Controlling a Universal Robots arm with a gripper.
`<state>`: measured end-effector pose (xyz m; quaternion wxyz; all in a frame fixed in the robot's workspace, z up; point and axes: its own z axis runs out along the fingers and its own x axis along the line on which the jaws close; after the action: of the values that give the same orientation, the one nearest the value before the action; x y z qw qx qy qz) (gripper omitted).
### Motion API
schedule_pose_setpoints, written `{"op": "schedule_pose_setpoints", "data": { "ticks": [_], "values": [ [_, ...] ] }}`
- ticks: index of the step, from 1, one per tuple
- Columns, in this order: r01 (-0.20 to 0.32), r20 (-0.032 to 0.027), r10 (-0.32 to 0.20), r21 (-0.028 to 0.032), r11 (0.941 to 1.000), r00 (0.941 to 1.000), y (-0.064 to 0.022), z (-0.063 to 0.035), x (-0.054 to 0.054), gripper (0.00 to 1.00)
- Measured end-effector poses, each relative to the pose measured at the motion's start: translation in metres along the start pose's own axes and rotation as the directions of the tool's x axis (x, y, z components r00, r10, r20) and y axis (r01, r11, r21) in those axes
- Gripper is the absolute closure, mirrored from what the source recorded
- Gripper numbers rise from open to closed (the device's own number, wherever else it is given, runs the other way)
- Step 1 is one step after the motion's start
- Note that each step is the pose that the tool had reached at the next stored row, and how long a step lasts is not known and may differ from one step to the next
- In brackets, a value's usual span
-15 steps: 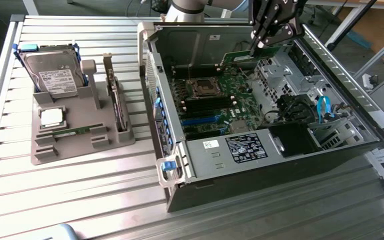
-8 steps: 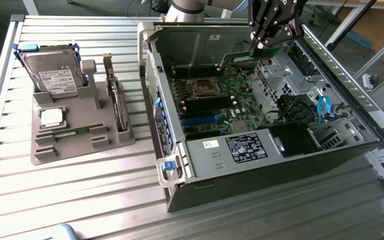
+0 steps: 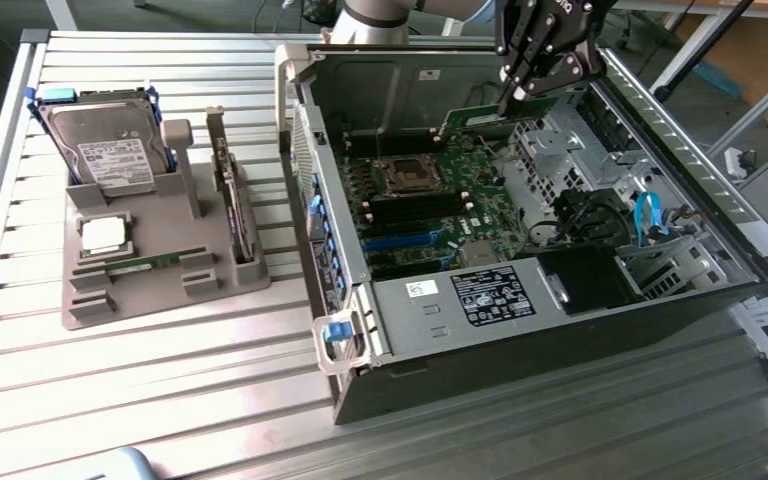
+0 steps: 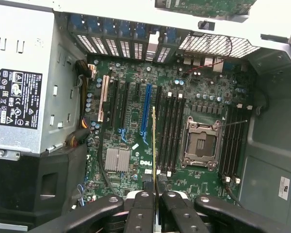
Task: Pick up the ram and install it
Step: 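Insert the ram into the slot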
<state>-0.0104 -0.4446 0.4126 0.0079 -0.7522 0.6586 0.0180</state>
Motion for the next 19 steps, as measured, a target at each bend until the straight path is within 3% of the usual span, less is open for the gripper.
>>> {"op": "schedule_pose_setpoints", "data": {
  "ticks": [19],
  "values": [
    [0.0, 0.0001, 0.0, 0.0001, 1.0, 1.0, 0.0, 0.0048, 0.0002, 0.87]
  ]
}}
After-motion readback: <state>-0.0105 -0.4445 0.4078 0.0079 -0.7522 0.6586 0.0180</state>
